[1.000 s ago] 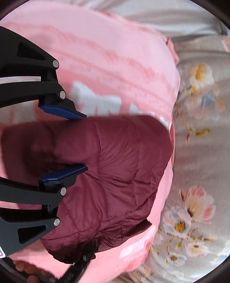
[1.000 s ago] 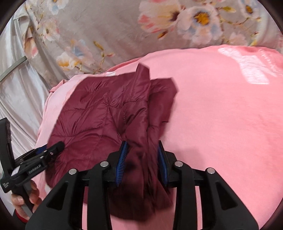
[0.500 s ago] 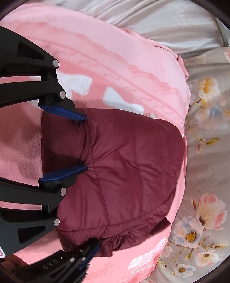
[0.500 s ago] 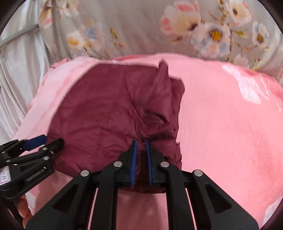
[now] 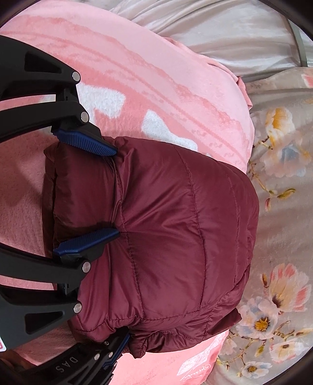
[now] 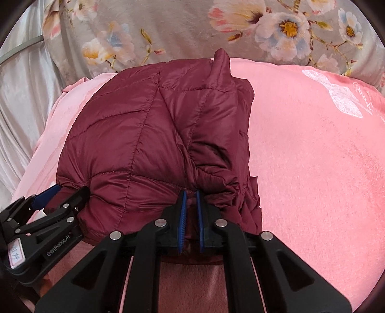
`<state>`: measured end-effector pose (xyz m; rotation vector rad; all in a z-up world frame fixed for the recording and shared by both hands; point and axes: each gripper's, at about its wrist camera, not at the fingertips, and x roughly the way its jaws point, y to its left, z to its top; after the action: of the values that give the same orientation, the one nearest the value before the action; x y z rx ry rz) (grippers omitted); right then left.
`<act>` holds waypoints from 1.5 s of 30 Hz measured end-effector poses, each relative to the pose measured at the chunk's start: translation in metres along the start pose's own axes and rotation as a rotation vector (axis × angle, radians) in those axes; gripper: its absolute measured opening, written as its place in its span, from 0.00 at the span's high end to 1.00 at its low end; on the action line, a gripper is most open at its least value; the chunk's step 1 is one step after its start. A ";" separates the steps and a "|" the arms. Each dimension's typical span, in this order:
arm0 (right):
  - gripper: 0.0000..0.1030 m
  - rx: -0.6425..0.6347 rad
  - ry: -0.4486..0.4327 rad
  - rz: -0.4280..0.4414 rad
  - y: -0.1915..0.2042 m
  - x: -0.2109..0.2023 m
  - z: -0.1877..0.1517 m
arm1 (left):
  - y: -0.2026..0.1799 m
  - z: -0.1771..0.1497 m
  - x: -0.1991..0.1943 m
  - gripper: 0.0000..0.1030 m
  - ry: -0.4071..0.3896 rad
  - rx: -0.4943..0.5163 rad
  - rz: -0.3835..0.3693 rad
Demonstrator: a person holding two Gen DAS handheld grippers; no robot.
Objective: Fold large clothes
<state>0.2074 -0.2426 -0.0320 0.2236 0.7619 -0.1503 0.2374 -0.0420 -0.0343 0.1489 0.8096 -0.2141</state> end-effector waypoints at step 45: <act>0.92 -0.005 0.011 -0.019 0.018 -0.037 -0.014 | 0.058 0.001 -0.068 0.40 -0.038 -0.147 -0.084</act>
<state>0.1753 -0.2192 -0.0133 0.2126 0.7755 -0.1649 0.2070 0.0227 0.0186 -0.0273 0.7910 -0.2348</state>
